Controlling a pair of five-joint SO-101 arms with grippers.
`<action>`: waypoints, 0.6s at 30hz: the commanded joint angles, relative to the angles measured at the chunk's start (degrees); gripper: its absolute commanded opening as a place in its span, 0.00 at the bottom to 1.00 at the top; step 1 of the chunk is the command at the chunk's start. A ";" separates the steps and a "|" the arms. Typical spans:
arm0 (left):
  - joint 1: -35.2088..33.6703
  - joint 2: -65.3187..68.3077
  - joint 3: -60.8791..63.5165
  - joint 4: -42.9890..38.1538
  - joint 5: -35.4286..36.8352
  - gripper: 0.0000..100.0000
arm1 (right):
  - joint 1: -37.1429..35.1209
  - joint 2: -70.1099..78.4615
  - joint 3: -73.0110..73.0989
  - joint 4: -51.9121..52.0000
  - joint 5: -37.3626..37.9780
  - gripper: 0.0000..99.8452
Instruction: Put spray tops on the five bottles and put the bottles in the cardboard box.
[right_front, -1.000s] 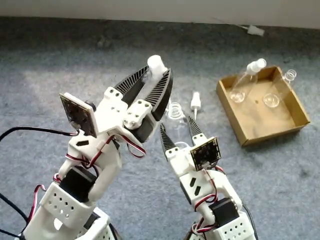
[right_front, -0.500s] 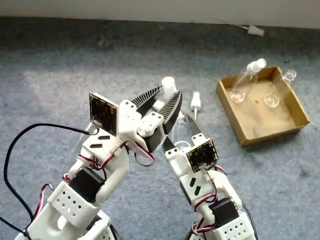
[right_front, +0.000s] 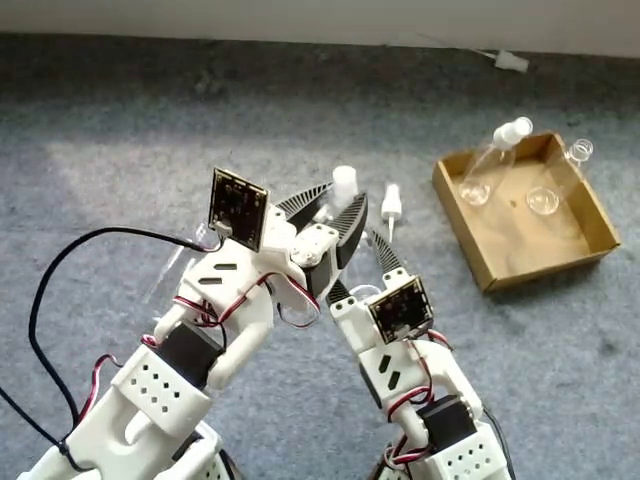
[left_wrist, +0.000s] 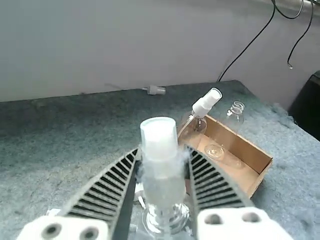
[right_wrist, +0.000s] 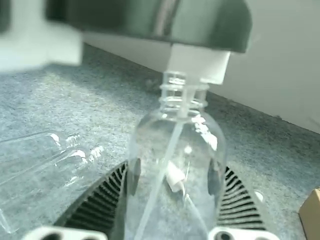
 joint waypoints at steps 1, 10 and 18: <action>1.10 0.22 -2.24 1.93 0.53 0.00 | -0.31 -0.75 -0.57 -1.54 0.70 0.14; 0.75 0.22 -1.98 2.37 0.53 0.00 | 3.21 -0.75 -1.10 -1.27 -5.36 0.14; 1.19 0.31 1.27 2.37 0.53 0.01 | 4.35 -0.75 -1.10 -1.27 -5.36 0.14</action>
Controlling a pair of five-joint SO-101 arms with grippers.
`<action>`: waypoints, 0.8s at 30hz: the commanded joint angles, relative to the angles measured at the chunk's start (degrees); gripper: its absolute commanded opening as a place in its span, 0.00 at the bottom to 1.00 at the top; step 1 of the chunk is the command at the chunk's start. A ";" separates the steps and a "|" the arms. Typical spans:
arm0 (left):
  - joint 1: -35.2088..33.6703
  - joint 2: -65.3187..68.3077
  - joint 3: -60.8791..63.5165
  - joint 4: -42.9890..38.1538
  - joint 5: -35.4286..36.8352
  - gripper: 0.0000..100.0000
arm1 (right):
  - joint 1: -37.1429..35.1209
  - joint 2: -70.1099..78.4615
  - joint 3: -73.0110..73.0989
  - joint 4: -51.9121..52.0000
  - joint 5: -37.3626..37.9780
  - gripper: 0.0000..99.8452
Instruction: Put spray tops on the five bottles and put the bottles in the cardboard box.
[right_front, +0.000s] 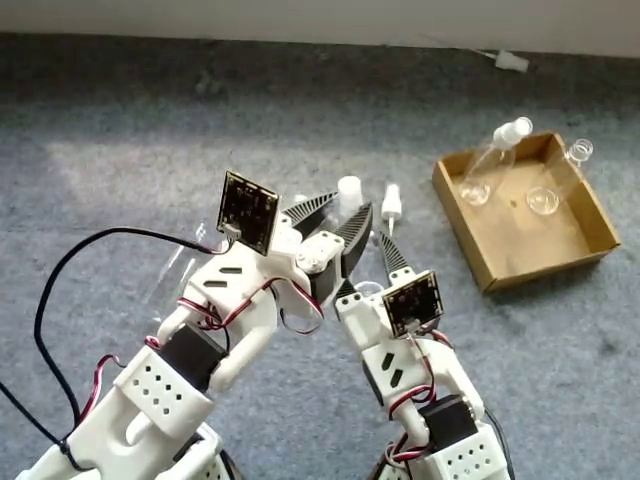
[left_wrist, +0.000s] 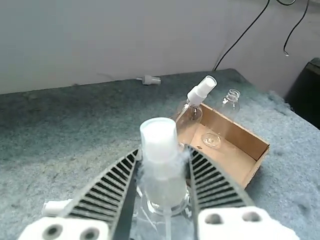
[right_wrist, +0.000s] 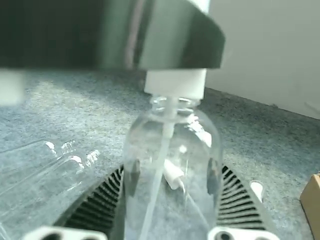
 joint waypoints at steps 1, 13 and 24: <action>0.57 0.31 1.98 0.00 0.53 0.01 | 1.98 -0.75 -1.10 -1.19 -0.97 0.14; 0.66 0.22 3.38 -0.18 0.53 0.01 | 1.98 -0.75 -2.95 4.79 -0.97 0.14; 0.57 0.22 9.45 -9.41 0.26 0.01 | 1.89 -0.75 -2.95 4.88 -5.80 0.14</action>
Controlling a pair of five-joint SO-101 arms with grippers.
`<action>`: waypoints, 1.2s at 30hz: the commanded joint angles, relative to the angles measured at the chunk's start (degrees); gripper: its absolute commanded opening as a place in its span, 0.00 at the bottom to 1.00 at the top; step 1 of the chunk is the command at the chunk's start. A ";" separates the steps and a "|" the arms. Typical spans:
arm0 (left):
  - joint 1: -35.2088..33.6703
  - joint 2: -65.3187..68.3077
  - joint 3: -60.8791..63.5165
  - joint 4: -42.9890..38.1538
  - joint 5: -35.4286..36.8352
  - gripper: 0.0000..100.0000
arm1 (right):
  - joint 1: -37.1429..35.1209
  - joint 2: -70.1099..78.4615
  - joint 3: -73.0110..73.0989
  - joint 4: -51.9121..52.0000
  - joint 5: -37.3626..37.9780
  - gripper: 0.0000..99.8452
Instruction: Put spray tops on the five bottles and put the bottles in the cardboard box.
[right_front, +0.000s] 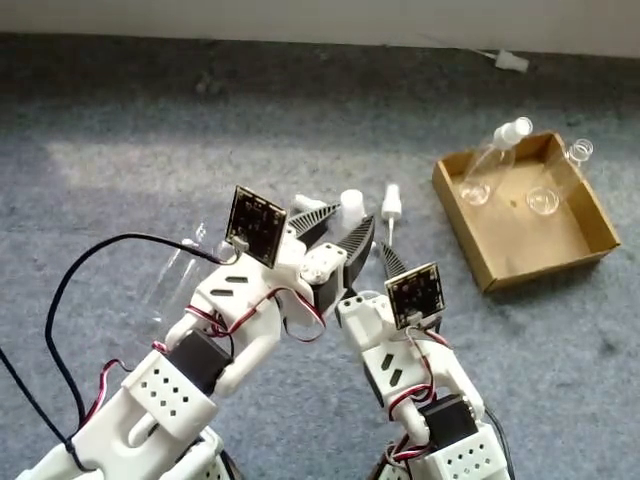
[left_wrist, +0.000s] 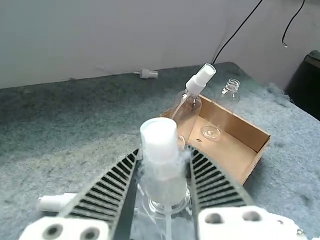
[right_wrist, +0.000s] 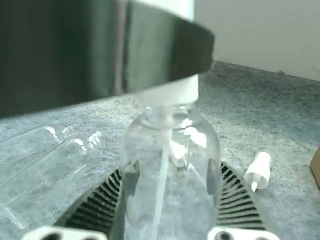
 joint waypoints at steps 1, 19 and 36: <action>0.48 -0.04 4.00 -4.92 0.35 0.01 | 1.45 -0.84 -2.95 -0.31 -1.32 0.14; 0.04 -0.04 0.22 0.62 -5.27 0.13 | 1.45 -0.84 -2.95 -0.31 -1.23 0.14; -0.04 -9.80 -7.25 17.93 -5.36 0.13 | 1.54 -0.84 -2.95 -0.31 -1.23 0.14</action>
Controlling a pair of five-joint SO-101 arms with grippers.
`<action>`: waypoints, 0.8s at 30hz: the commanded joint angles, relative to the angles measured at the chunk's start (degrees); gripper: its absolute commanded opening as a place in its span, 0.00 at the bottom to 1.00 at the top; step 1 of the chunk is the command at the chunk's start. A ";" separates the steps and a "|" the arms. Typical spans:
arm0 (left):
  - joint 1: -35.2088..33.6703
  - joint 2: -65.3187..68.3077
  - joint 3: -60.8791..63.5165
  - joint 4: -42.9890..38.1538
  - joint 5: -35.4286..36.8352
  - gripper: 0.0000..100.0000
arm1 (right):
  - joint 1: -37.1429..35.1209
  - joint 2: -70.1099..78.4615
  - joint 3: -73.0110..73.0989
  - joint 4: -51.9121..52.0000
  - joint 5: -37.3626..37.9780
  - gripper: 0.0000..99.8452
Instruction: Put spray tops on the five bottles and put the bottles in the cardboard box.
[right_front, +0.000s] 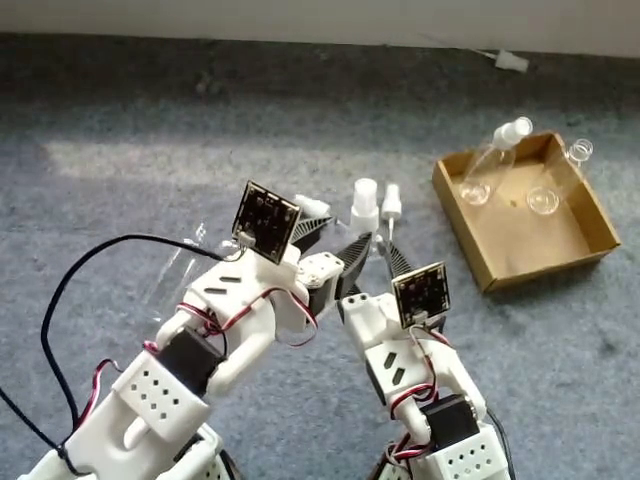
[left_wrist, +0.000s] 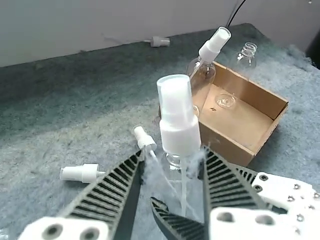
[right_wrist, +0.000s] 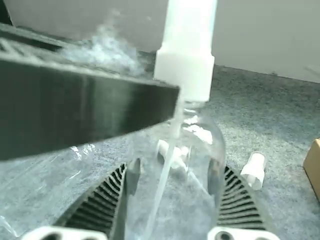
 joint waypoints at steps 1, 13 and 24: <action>0.04 -8.92 -2.95 5.98 -1.14 0.13 | 0.84 -0.75 -2.95 -0.22 -0.53 0.14; -9.19 -19.56 -2.86 24.26 -1.14 0.12 | 0.92 -0.75 -2.95 -0.40 -0.35 0.14; -12.88 -31.60 10.59 24.79 -0.88 0.03 | 11.12 -0.75 -9.36 -0.57 5.10 0.14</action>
